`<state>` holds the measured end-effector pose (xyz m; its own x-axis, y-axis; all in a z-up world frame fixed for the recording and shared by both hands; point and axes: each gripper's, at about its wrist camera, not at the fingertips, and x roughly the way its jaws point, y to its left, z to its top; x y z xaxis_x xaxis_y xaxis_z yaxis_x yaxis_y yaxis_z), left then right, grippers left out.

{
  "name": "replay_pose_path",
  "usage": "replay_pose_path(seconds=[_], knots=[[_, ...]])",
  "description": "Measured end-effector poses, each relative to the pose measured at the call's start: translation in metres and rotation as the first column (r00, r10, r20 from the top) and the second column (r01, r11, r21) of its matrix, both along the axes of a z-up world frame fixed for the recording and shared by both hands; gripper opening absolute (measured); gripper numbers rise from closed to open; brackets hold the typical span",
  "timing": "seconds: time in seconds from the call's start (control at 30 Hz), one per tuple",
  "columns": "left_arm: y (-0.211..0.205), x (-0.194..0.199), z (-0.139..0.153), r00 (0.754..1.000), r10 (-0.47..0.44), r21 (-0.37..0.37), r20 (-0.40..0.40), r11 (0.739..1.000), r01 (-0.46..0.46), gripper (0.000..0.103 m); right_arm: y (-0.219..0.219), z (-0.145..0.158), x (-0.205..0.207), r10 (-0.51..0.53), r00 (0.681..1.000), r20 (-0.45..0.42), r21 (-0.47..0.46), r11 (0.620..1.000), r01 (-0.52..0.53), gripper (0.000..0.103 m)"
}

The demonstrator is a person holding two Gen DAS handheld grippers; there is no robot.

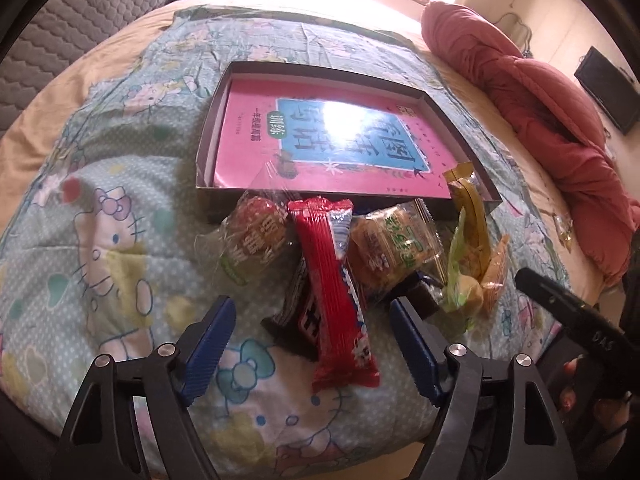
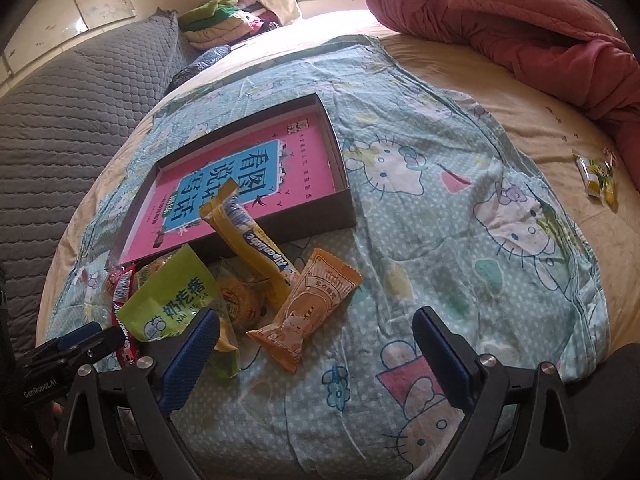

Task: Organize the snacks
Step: 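Grasp the red chocolate bar with the left tool while the right tool grasps the orange pastry packet, then lift the red bar over the pink box while the right tool carries the orange packet there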

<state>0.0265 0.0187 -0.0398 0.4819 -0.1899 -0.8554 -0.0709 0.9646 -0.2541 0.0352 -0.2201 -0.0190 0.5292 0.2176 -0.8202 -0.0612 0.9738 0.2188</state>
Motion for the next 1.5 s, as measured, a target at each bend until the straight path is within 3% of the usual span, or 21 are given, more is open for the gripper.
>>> replay_pose_path(seconds=[0.1, 0.47, 0.63, 0.7, 0.87, 1.23, 1.5], knots=[[0.003, 0.004, -0.002, 1.0, -0.011, -0.027, -0.004, 1.0, 0.011, 0.064, 0.001, -0.006, 0.005, 0.0, 1.0, -0.024, 0.009, 1.0, 0.0, 0.084], [0.0, 0.013, -0.011, 0.998, -0.057, -0.076, -0.018, 0.996, 0.056, 0.053, 0.017, -0.027, 0.02, 0.068, 0.994, -0.086, 0.053, 0.997, -0.063, 0.037], [-0.001, 0.017, -0.013, 0.998, -0.064, -0.09, -0.019, 0.994, 0.062, 0.047, 0.015, -0.027, 0.022, 0.075, 0.995, -0.071, 0.077, 0.995, -0.07, 0.028], [0.002, 0.019, -0.014, 0.998, -0.055, -0.098, -0.022, 0.994, 0.052, 0.037, 0.016, -0.025, 0.022, 0.088, 0.994, -0.058, 0.083, 0.993, -0.083, 0.024], [0.013, 0.021, -0.016, 0.999, -0.036, -0.125, -0.031, 0.992, 0.032, 0.02, 0.019, -0.02, 0.021, 0.108, 0.993, -0.039, 0.073, 0.992, -0.105, 0.022], [0.013, 0.011, -0.001, 0.999, -0.044, -0.133, 0.016, 0.99, 0.045, 0.016, 0.012, -0.012, 0.017, 0.101, 0.995, -0.011, 0.092, 0.991, -0.1, 0.02], [0.019, 0.003, 0.023, 0.994, -0.029, -0.164, 0.109, 0.985, 0.047, 0.016, 0.006, 0.009, 0.013, 0.088, 0.993, 0.081, 0.08, 0.992, -0.095, 0.02]])
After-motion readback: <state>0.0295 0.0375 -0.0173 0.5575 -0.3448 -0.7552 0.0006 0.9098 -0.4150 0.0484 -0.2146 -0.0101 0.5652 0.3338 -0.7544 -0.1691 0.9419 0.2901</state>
